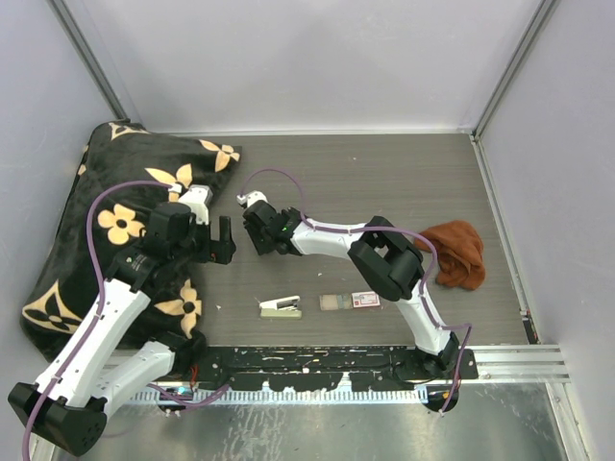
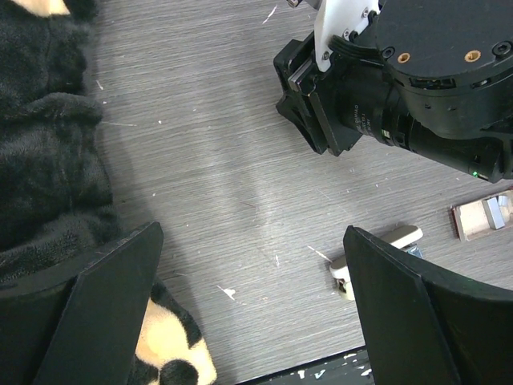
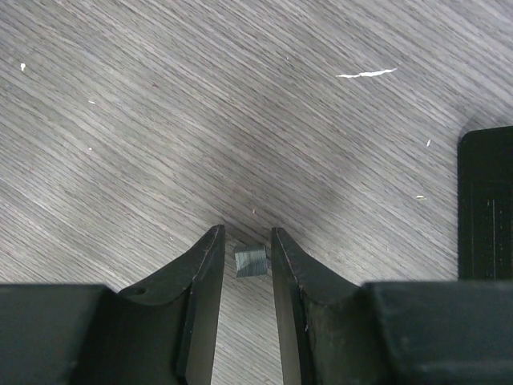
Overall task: Load the staples into the stapler
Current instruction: Pick up the staple from the center of the board.
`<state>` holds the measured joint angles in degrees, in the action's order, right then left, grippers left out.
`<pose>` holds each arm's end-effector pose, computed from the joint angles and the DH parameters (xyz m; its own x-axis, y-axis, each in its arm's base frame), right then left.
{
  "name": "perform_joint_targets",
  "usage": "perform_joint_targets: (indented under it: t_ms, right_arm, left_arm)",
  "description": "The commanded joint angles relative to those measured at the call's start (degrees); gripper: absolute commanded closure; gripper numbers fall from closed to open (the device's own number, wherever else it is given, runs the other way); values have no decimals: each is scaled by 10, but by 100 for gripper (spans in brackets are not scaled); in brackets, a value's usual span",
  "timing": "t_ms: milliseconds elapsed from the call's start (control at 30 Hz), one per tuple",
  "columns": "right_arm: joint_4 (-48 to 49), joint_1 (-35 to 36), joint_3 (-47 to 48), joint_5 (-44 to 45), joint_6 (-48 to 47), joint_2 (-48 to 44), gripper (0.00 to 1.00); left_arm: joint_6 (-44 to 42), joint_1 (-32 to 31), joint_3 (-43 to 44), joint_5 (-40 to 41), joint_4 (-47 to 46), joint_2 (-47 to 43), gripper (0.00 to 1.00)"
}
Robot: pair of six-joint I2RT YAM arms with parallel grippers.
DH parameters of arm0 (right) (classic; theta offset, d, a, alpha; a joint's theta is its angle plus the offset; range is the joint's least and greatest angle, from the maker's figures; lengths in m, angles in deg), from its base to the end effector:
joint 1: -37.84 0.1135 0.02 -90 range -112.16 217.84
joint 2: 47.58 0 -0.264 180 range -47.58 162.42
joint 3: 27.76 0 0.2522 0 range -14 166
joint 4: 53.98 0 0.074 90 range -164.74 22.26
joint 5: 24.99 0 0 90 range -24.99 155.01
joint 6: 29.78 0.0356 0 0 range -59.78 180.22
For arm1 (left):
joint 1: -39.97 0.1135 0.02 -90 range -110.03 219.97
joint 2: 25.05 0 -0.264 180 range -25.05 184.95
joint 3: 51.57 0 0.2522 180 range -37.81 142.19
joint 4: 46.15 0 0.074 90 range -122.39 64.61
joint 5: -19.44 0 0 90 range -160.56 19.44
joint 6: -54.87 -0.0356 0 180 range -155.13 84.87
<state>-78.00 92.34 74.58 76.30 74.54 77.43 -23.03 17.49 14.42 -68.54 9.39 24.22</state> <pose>0.2838 0.3858 0.1533 -0.5876 -0.4061 -0.6999 -0.5935 0.8042 0.0316 0.1619 -0.0656 0.3174 -0.6412 0.0386 -0.7664 0.2274 0.9634 -0.1417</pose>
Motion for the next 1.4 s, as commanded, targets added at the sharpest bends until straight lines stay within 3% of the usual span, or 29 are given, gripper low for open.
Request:
perform_joint_targets:
  t_ms: [0,233,500,700,900,1100,1267,1367]
  right_arm:
    - [-36,-1,-9,6,5,-35,65]
    - [-41,-1,0,2,-1,-25,66]
    - [-33,-1,-9,-7,2,-40,75]
    - [-25,-3,-19,-8,7,-95,79]
    - [-31,-4,-101,6,12,-210,80]
    - [-97,-6,-244,51,60,-360,80]
    - [-124,-15,-390,19,148,-516,80]
    - [-112,-29,-466,-26,198,-594,80]
  left_arm:
    - [-9,1,5,-11,-34,-1,2]
    - [-9,2,5,-11,-34,0,2]
    - [-9,2,5,-11,-35,2,2]
    - [-9,1,4,-4,-34,1,2]
    - [-10,1,4,-2,-33,2,2]
    - [-9,2,3,-7,-33,4,2]
    - [-10,2,2,-21,-33,6,2]
    - [-13,1,-1,-73,-46,0,3]
